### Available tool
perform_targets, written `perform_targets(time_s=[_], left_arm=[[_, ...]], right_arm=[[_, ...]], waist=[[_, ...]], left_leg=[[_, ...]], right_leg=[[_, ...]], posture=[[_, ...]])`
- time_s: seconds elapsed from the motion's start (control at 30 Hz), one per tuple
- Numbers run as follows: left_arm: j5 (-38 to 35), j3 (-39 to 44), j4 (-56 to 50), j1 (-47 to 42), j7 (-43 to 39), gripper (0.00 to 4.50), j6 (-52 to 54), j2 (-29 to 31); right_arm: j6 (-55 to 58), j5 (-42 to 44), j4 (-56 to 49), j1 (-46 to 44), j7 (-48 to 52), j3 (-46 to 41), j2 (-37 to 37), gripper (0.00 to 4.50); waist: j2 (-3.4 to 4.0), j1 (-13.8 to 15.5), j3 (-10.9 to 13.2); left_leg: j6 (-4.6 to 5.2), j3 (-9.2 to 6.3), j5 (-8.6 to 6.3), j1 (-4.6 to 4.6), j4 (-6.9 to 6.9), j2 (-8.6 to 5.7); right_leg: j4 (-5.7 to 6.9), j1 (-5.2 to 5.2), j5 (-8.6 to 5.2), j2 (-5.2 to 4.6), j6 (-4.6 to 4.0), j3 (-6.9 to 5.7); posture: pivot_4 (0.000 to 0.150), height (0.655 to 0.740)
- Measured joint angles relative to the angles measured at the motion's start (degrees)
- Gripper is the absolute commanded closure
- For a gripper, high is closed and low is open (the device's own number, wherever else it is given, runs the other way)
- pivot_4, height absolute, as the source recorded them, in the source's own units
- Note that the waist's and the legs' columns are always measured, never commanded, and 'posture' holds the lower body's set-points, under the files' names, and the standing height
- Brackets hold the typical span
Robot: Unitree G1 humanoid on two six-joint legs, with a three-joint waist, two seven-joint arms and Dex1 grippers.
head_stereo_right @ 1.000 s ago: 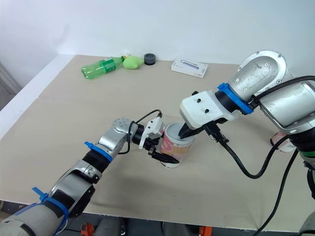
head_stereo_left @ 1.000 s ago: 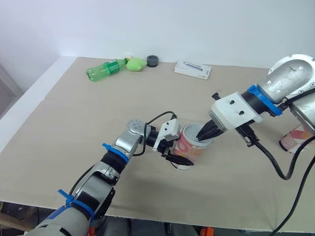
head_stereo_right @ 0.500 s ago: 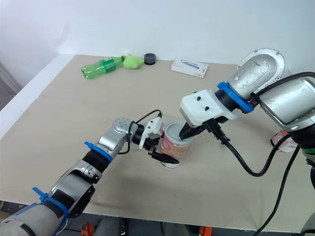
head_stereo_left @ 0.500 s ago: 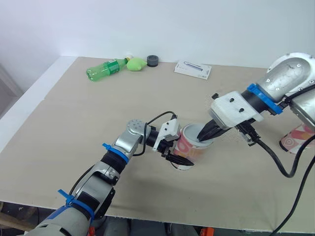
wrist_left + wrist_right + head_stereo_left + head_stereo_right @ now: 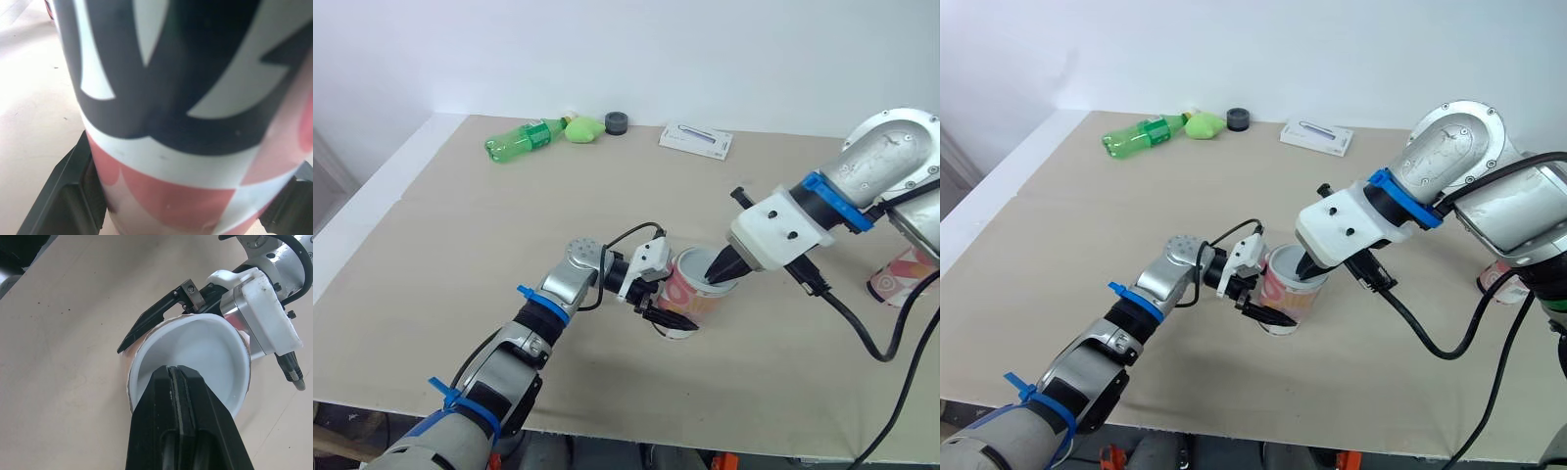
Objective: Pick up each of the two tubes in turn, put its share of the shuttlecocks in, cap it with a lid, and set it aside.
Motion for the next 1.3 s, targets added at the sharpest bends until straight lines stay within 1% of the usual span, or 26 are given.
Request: perform_targets(time_s=[0.27, 0.4, 0.57, 0.63, 1.0, 1.03, 1.1, 1.23, 1.3], left_arm=[[0.24, -0.11, 0.06, 0.08, -0.01, 1.18, 0.03, 0.02], [0.21, -0.05, 0.42, 0.24, 0.03, 1.18, 0.32, 0.28], [0.15, 0.02, 0.50, 0.23, 0.68, 1.18, 1.28, 0.25], [0.15, 0.00, 0.50, 0.23, 0.75, 1.18, 1.44, 0.08], [0.14, 0.01, 0.53, 0.23, 0.83, 1.18, 1.82, 0.05], [0.07, 0.03, 0.53, 0.24, 0.83, 1.18, 1.93, 0.20], [0.00, 0.10, 0.51, 0.33, 0.79, 1.18, 1.88, 0.28], [-0.67, 0.61, -0.08, 0.98, 0.43, 1.18, 1.23, 0.41], [-0.83, 0.61, -0.20, 1.03, 0.34, 1.18, 1.21, 0.38]], right_arm=[[1.15, -0.32, -0.27, 0.81, -0.09, -0.33, 0.44, 4.39], [1.39, -2.52, -0.27, 2.16, -0.06, -1.69, 2.32, 4.39], [-0.08, -5.33, -0.41, 2.52, -0.02, -1.82, 3.20, 4.39], [-1.27, -6.92, -2.20, 2.90, -0.14, -2.19, 2.69, 4.39], [-1.76, -8.30, -3.09, 4.05, -0.28, -3.34, 3.03, 4.39], [0.20, -8.01, -3.13, 5.59, -0.24, -5.41, 4.42, 4.39], [2.99, -6.93, -2.62, 6.65, -0.21, -6.70, 5.08, 4.39], [11.40, 0.78, -0.66, 7.97, 0.07, -10.34, 6.98, 4.39], [12.64, 1.78, -0.51, 8.13, 0.09, -10.87, 7.12, 4.39]], waist=[[-0.25, 0.00, -0.18], [-0.50, -0.03, -0.50], [-0.54, -0.05, -0.64], [-0.52, -0.03, -0.71], [-0.54, -0.02, -0.79], [-0.59, -0.03, -0.82], [-0.57, -0.05, -0.82], [-0.41, -0.05, -0.72], [-0.29, -0.01, -0.64]], left_leg=[[-0.01, 0.00, -0.05, 0.12, -0.02, 0.03], [-0.01, 0.01, -0.07, 0.18, -0.02, 0.08], [-0.02, 0.03, -0.07, 0.25, -0.01, 0.12], [-0.03, 0.04, -0.08, 0.25, -0.01, 0.12], [-0.03, 0.04, -0.08, 0.25, -0.01, 0.12], [-0.03, 0.05, -0.08, 0.25, -0.01, 0.14], [-0.03, 0.05, -0.08, 0.24, -0.01, 0.15], [-0.02, 0.11, -0.07, 0.11, -0.04, 0.16], [-0.02, 0.09, -0.07, 0.01, -0.04, 0.15]], right_leg=[[0.00, 0.06, -0.05, 0.00, -0.05, -0.02], [0.00, 0.07, -0.07, 0.01, -0.09, -0.05], [0.00, 0.10, -0.04, 0.02, -0.14, -0.06], [0.00, 0.09, -0.04, 0.01, -0.14, -0.06], [-0.02, 0.10, -0.04, 0.00, -0.15, -0.06], [-0.02, 0.10, -0.03, 0.01, -0.16, -0.06], [-0.02, 0.09, -0.01, 0.01, -0.19, -0.06], [0.00, 0.15, 0.02, 0.02, -0.21, -0.01], [0.00, 0.09, 0.02, 0.03, -0.20, -0.02]], posture=[[0.150, 0.7203], [0.150, 0.7203], [0.150, 0.7203], [0.150, 0.7203], [0.150, 0.7203], [0.150, 0.7203], [0.150, 0.7203], [0.150, 0.7203], [0.150, 0.7203]])
